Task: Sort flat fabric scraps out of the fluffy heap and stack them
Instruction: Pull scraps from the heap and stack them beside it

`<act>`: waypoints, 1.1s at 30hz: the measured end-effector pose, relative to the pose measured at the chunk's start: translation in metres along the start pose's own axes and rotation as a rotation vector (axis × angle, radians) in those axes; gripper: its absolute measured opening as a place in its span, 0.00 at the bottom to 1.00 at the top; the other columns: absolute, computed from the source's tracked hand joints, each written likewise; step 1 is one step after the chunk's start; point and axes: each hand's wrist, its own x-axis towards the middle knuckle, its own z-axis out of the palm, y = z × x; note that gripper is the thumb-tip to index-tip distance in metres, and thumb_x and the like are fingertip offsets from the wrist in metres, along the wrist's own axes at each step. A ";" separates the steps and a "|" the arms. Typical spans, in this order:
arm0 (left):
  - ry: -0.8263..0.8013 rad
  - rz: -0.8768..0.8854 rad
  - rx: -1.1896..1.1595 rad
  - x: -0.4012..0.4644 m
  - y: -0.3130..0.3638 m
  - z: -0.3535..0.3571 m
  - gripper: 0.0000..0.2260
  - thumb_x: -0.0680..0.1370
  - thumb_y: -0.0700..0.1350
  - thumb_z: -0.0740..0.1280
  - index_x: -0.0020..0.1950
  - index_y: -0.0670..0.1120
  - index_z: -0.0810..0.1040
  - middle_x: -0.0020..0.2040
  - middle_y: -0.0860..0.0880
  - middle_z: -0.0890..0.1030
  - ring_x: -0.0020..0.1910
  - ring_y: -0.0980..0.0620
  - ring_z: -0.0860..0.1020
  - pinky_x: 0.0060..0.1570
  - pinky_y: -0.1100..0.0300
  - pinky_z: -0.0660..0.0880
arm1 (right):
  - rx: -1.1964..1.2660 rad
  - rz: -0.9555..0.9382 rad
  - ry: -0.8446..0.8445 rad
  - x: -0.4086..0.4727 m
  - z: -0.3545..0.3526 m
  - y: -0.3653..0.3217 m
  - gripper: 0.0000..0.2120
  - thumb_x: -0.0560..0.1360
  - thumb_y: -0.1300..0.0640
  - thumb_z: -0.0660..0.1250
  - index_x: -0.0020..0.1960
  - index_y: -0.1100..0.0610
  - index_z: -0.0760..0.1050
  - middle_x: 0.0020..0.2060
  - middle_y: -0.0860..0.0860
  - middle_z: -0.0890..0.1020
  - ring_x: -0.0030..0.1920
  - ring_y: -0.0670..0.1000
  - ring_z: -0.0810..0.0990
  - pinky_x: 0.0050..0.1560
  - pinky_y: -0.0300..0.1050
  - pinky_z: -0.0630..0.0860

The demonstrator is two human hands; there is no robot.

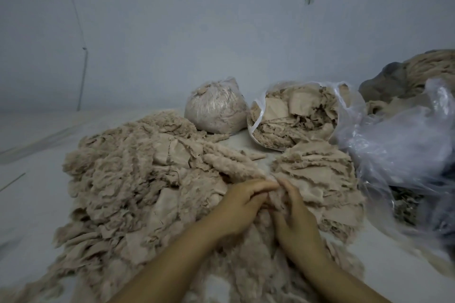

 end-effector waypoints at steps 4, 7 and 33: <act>0.353 -0.154 0.008 0.000 -0.012 -0.016 0.17 0.78 0.33 0.56 0.45 0.55 0.75 0.40 0.53 0.80 0.36 0.58 0.80 0.40 0.64 0.77 | 0.507 0.294 0.081 0.019 -0.012 0.002 0.08 0.76 0.64 0.62 0.45 0.57 0.79 0.40 0.52 0.84 0.44 0.53 0.82 0.40 0.43 0.76; 0.236 -0.580 -0.283 0.004 -0.018 -0.027 0.18 0.77 0.32 0.57 0.34 0.46 0.81 0.34 0.45 0.81 0.31 0.51 0.80 0.33 0.58 0.79 | 0.911 0.524 0.060 0.027 -0.020 -0.011 0.09 0.75 0.64 0.61 0.49 0.70 0.74 0.44 0.62 0.80 0.47 0.60 0.80 0.46 0.51 0.76; 0.349 -0.466 -0.641 -0.011 0.026 -0.038 0.04 0.76 0.36 0.66 0.47 0.37 0.80 0.40 0.40 0.84 0.36 0.47 0.83 0.33 0.60 0.78 | 0.616 0.304 -0.006 0.029 0.006 -0.045 0.11 0.76 0.66 0.61 0.37 0.57 0.67 0.31 0.54 0.69 0.34 0.51 0.66 0.37 0.45 0.63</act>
